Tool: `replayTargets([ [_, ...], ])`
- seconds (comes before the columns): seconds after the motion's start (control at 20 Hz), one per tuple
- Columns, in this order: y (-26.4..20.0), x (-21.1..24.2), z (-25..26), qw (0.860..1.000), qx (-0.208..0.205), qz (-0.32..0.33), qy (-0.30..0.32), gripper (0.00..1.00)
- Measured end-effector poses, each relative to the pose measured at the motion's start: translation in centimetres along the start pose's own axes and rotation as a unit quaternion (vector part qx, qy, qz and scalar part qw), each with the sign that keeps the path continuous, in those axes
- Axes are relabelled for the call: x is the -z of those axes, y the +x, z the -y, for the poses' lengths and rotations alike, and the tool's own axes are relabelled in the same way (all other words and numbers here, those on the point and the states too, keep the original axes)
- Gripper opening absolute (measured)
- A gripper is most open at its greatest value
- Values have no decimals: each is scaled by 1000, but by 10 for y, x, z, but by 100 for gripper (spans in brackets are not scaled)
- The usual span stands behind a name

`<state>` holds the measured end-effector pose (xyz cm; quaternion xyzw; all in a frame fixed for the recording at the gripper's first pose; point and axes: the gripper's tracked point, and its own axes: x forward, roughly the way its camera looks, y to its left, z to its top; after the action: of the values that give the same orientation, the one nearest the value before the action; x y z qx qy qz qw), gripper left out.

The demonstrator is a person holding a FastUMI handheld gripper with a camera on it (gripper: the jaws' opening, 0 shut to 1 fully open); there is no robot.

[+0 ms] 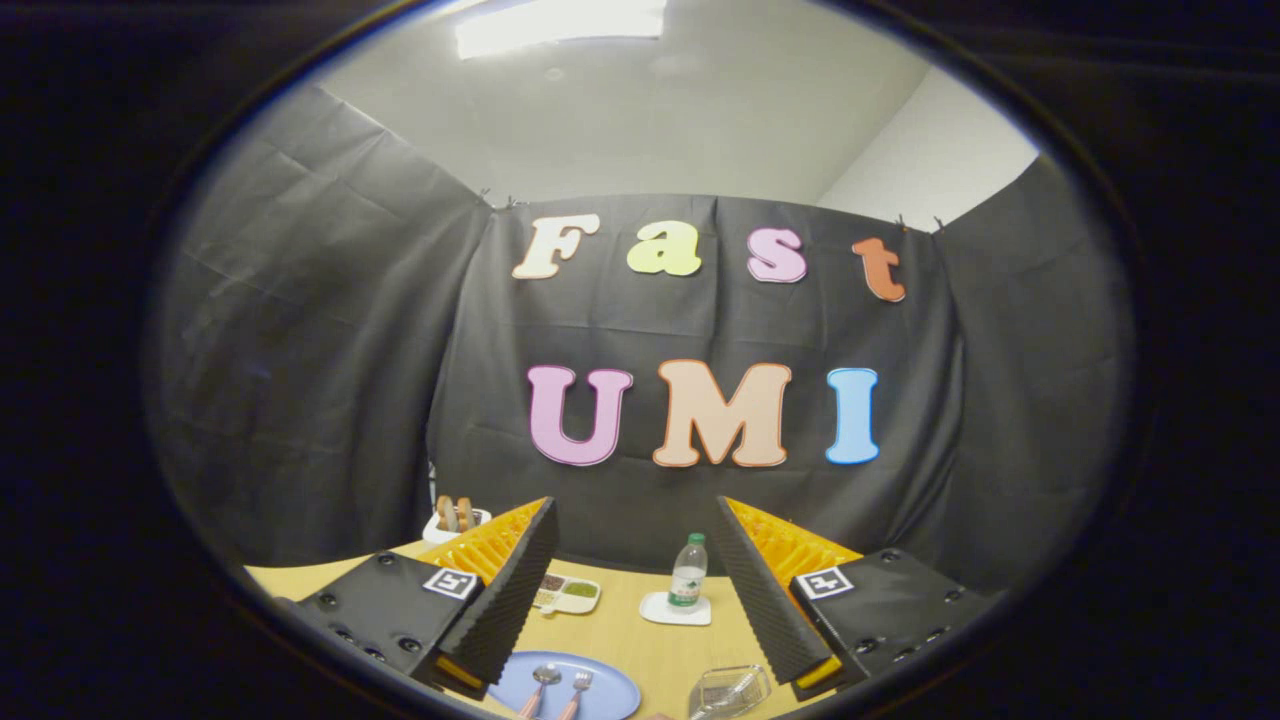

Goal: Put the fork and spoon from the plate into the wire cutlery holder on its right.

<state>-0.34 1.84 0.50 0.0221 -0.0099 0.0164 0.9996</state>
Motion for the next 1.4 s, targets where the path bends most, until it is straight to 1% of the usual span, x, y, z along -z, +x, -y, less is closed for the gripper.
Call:
replayTargets([
  [0.15, 6, -7, -3, 1000, -1, 13, 5, 99],
  [0.25, 12, -4, -10, 1000, -8, 13, 11, 99],
  [0.55, 26, 16, -17, 1000, -20, -11, 13, 99],
  [0.8, 35, 53, -18, 998, -27, -58, 20, 99],
  [1.0, 41, 86, -15, 994, -30, -101, 1, 99],
  [1.2, 41, 125, -18, 987, -40, -155, -3, 99],
  [1.35, 37, 152, -10, 981, -31, -191, -22, 99],
  [1.4, 36, 164, -12, 978, -34, -204, -26, 99],
])
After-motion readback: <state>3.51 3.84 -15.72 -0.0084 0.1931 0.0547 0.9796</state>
